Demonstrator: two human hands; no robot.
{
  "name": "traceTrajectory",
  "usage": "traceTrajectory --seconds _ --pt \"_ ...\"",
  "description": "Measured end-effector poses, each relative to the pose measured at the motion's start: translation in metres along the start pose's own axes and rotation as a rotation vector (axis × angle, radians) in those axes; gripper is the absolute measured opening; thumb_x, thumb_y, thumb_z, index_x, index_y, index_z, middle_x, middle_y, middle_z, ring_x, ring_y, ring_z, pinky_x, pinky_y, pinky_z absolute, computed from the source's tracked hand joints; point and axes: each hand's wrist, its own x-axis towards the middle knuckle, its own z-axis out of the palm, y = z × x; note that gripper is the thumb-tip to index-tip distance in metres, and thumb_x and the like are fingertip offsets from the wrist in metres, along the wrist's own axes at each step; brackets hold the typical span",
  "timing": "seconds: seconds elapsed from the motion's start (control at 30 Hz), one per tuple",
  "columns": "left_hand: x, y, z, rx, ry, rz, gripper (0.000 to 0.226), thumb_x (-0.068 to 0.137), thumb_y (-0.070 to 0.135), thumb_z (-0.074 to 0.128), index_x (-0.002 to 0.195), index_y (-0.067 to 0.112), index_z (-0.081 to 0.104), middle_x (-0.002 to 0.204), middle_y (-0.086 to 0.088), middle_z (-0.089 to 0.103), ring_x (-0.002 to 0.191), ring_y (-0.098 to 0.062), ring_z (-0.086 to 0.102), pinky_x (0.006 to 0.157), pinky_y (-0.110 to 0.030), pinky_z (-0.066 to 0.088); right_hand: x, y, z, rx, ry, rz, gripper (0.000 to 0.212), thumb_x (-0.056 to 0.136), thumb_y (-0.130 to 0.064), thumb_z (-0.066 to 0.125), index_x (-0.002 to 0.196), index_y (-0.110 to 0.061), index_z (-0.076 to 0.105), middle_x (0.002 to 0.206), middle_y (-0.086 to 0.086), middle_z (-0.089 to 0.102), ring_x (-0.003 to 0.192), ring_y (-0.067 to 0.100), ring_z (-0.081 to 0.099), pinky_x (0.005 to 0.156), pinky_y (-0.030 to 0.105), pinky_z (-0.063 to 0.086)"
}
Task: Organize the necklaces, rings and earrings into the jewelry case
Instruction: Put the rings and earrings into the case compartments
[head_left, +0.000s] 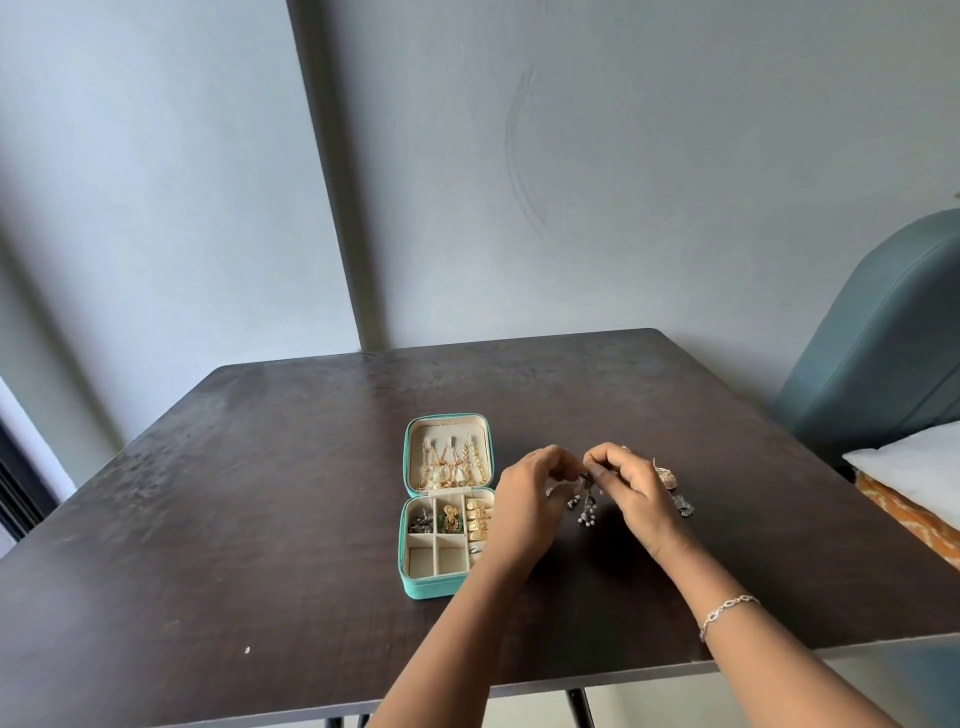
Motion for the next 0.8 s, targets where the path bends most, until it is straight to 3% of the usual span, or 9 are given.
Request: traceTrajectory --seconds 0.07,0.17,0.27,0.33,0.5,0.63,0.7,0.8 --pt "0.003 0.001 0.002 -0.027 0.013 -0.019 0.009 0.077 0.004 0.067 0.085 0.008 0.066 0.083 -0.003 0.069 0.075 -0.009 0.06 0.068 -0.017 0.043 0.0 -0.002 0.0 0.055 -0.052 0.027 0.022 0.082 -0.037 0.051 0.078 -0.018 0.06 0.071 -0.011 0.061 0.067 0.001 0.052 0.067 0.023 0.042" --pt "0.006 -0.002 0.003 -0.039 0.026 -0.046 0.007 0.075 0.003 0.069 0.081 0.006 0.067 0.081 -0.006 0.068 0.073 -0.012 0.06 0.067 -0.019 0.044 -0.001 -0.004 0.001 0.099 -0.115 0.05 0.019 0.083 -0.028 0.048 0.079 -0.014 0.059 0.066 -0.011 0.058 0.065 -0.004 0.048 0.064 0.015 0.039" --pt "0.007 -0.004 0.001 -0.061 0.016 -0.06 0.003 0.078 0.005 0.067 0.08 0.007 0.066 0.081 -0.006 0.068 0.074 -0.014 0.061 0.069 -0.025 0.047 -0.001 -0.007 0.001 0.119 -0.104 0.05 0.02 0.083 -0.027 0.046 0.081 -0.013 0.06 0.067 -0.006 0.055 0.061 -0.001 0.047 0.06 0.016 0.039" --pt "0.009 -0.004 -0.003 -0.111 0.019 -0.085 0.004 0.08 0.006 0.066 0.078 0.009 0.064 0.077 -0.001 0.068 0.068 -0.006 0.06 0.067 -0.023 0.047 -0.001 -0.007 0.001 0.15 -0.062 0.051 0.02 0.084 -0.027 0.045 0.084 -0.015 0.061 0.067 -0.004 0.057 0.062 0.0 0.05 0.059 0.017 0.039" --pt "0.014 0.003 -0.018 -0.367 0.016 -0.145 0.024 0.079 0.0 0.065 0.067 0.018 0.056 0.065 0.008 0.063 0.057 0.0 0.056 0.059 -0.024 0.047 -0.001 0.0 0.003 0.142 -0.045 0.055 0.025 0.088 -0.039 0.043 0.085 -0.021 0.061 0.063 -0.003 0.061 0.067 0.016 0.053 0.061 0.019 0.039" --pt "0.013 0.016 -0.031 -0.522 -0.017 -0.138 0.022 0.083 -0.007 0.06 0.071 0.012 0.057 0.068 -0.001 0.061 0.061 -0.008 0.054 0.056 -0.019 0.045 -0.001 0.001 0.002 0.125 0.005 0.01 0.052 0.079 -0.067 0.041 0.086 -0.019 0.061 0.063 -0.001 0.062 0.064 0.015 0.053 0.06 0.018 0.041" --pt "0.011 0.019 -0.037 -0.586 -0.015 -0.145 0.02 0.084 -0.006 0.058 0.073 0.01 0.058 0.07 -0.003 0.06 0.063 -0.009 0.055 0.057 -0.018 0.046 0.0 0.001 0.002 0.09 0.02 -0.002 0.054 0.078 -0.066 0.04 0.086 -0.017 0.061 0.063 0.0 0.061 0.064 0.011 0.053 0.061 0.018 0.042" --pt "0.006 0.02 -0.046 -0.665 -0.012 -0.156 0.016 0.085 -0.004 0.058 0.076 0.009 0.059 0.07 -0.001 0.061 0.063 -0.008 0.056 0.058 -0.018 0.048 -0.001 -0.001 0.003 0.022 0.056 0.02 0.039 0.083 -0.051 0.038 0.085 -0.02 0.061 0.07 -0.002 0.061 0.074 0.011 0.057 0.064 0.016 0.045"
